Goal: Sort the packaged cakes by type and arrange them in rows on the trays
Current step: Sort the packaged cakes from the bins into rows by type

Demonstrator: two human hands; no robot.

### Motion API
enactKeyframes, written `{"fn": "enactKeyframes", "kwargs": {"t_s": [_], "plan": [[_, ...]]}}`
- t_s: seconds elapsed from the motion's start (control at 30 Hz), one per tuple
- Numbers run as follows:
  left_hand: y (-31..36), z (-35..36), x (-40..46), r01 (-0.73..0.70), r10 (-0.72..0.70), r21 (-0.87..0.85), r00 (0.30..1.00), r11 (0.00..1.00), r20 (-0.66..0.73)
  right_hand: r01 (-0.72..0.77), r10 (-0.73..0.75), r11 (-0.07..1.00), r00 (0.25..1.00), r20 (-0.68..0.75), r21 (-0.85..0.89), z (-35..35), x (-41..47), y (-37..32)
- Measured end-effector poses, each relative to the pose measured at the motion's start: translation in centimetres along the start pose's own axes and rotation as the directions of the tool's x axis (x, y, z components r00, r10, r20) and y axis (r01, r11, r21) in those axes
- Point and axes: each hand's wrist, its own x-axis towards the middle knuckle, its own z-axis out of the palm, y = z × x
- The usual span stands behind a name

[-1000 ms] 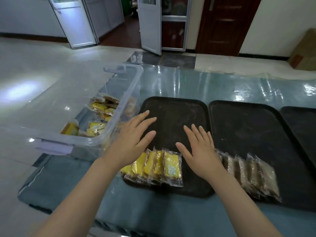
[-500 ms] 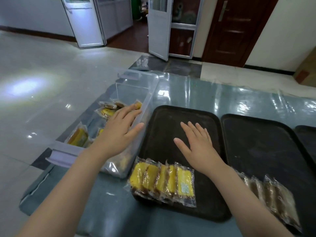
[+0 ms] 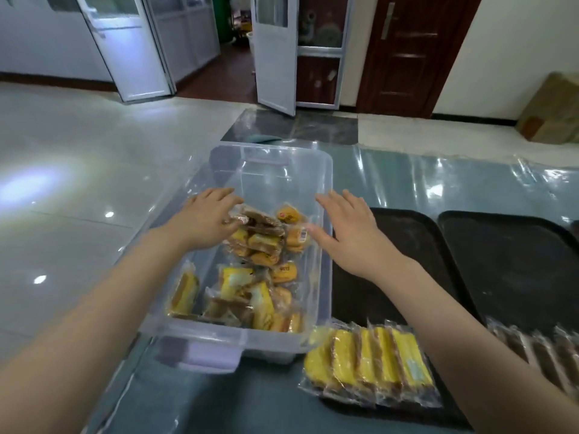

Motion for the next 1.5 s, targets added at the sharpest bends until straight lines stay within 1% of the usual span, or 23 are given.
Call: {"fn": "enactKeyframes", "kwargs": {"t_s": [0.1,0.23,0.33,0.4,0.47,0.6,0.73,0.8,0.83,0.9,0.93,0.97,1.07,1.17,1.3,1.4,1.5], "plan": [[-2.5,0.1,2.3,-0.044,0.041,0.044,0.997,0.998,0.071,0.019,-0.019,0.999,1.000,-0.003,-0.038,0.9,3.4,-2.0],[-4.5,1.2,5.2,-0.055,0.050,0.022,0.986,0.998,0.159,0.036,-0.034,0.994,0.999,0.024,-0.102,2.4,8.4,-4.1],[-5.3,2.7,6.7,-0.035,0.031,0.011,0.972,0.999,0.232,0.018,0.007,0.978,0.993,0.118,-0.208,4.1,11.9,-4.6],[-5.7,3.7,7.2,-0.028,0.025,0.008,0.961,1.000,0.276,-0.029,0.087,0.965,0.973,0.215,-0.261,5.4,13.8,-4.3],[-5.9,4.7,7.5,-0.035,0.033,0.002,0.954,0.999,0.298,-0.090,0.182,0.953,0.933,0.310,-0.290,6.9,15.3,-3.8],[-5.3,6.1,7.7,-0.057,0.059,-0.017,0.956,0.998,0.287,-0.204,0.325,0.931,0.841,0.432,-0.302,8.5,16.5,-3.4],[-5.1,7.1,7.8,-0.055,0.069,-0.065,0.968,0.996,0.243,-0.293,0.406,0.908,0.792,0.456,-0.299,9.5,16.9,-3.4],[-5.5,7.6,7.7,-0.055,0.063,-0.041,0.966,0.998,0.249,-0.339,0.422,0.905,0.790,0.444,-0.257,10.5,17.3,-3.5],[-5.7,7.9,7.7,-0.062,0.063,-0.013,0.964,0.998,0.260,-0.335,0.401,0.915,0.815,0.418,-0.224,11.0,17.5,-3.6],[-6.0,8.5,7.4,-0.073,0.059,0.041,0.960,0.997,0.275,-0.266,0.329,0.937,0.890,0.315,-0.225,11.7,17.5,-4.0],[-6.1,8.8,7.3,-0.076,0.057,0.062,0.961,0.995,0.270,-0.237,0.305,0.939,0.909,0.283,-0.250,12.0,17.4,-4.2],[-6.2,9.2,7.2,-0.083,0.058,0.085,0.964,0.993,0.259,-0.211,0.284,0.942,0.915,0.288,-0.260,12.6,17.2,-4.2],[-6.7,10.3,7.0,-0.114,0.078,0.162,0.974,0.980,0.214,-0.195,0.285,0.947,0.877,0.387,-0.255,14.8,16.7,-3.3],[-7.2,10.9,6.9,-0.147,0.111,0.195,0.977,0.970,0.181,-0.176,0.255,0.955,0.896,0.364,-0.237,15.7,17.0,-2.8],[-7.3,11.0,7.2,-0.174,0.141,0.234,0.978,0.956,0.151,-0.120,0.242,0.946,0.877,0.414,-0.301,15.9,17.4,-2.8],[-7.2,11.0,7.2,-0.191,0.162,0.244,0.978,0.951,0.132,-0.084,0.257,0.936,0.825,0.504,-0.341,15.4,17.7,-3.1],[-7.2,11.0,7.1,-0.208,0.186,0.258,0.977,0.943,0.109,-0.123,0.286,0.944,0.768,0.574,-0.307,14.7,17.7,-3.9]]}}
